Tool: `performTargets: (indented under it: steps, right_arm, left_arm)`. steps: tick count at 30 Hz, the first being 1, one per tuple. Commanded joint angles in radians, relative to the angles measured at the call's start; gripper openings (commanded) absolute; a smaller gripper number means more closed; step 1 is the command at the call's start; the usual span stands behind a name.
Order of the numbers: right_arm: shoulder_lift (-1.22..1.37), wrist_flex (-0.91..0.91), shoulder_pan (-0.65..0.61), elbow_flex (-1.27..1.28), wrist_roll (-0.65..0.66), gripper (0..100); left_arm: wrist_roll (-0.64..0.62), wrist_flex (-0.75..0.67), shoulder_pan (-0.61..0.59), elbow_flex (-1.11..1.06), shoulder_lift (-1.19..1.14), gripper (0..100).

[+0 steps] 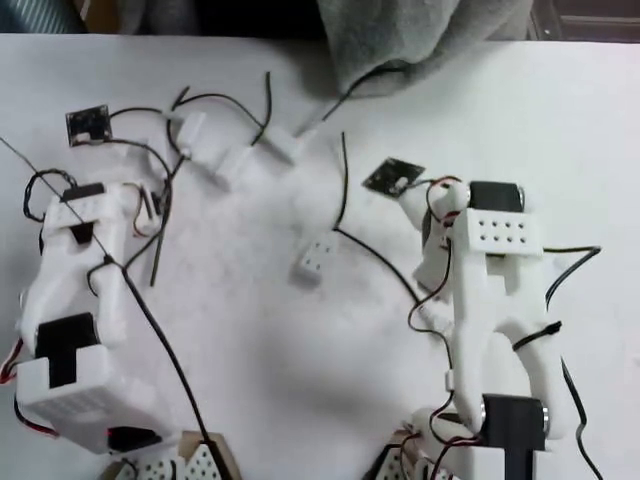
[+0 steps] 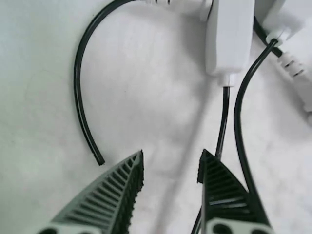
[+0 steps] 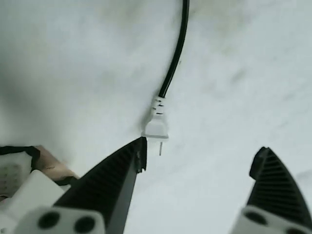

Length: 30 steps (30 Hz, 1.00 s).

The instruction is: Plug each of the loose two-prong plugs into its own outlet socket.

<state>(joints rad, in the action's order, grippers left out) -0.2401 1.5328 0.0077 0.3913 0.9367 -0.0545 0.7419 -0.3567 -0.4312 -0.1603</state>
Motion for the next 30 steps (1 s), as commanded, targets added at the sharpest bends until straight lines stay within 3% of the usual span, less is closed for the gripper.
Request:
performTargets:
  steps: [1, 9, 15, 21, 30]
  right_arm:
    - [-0.031, -0.047, 0.005, -0.002, 0.029, 33.7]
    - [-0.033, -0.071, 0.005, 0.15, 0.167, 33.7]
    - [-0.042, -0.076, 0.005, 0.222, 0.166, 33.2]
    - [-0.042, -0.074, 0.007, 0.227, 0.164, 24.9]
    - [-0.044, 0.002, 0.058, 0.259, 0.172, 30.5]
  left_arm:
    - [0.008, -0.02, 0.015, 0.005, 0.03, 19]
    - [0.008, -0.02, 0.015, 0.005, 0.03, 19]
    - [0.008, -0.02, 0.015, 0.005, 0.031, 19]
    - [0.008, -0.02, 0.015, 0.005, 0.031, 19]
    - [0.008, -0.02, 0.015, 0.006, 0.031, 19]
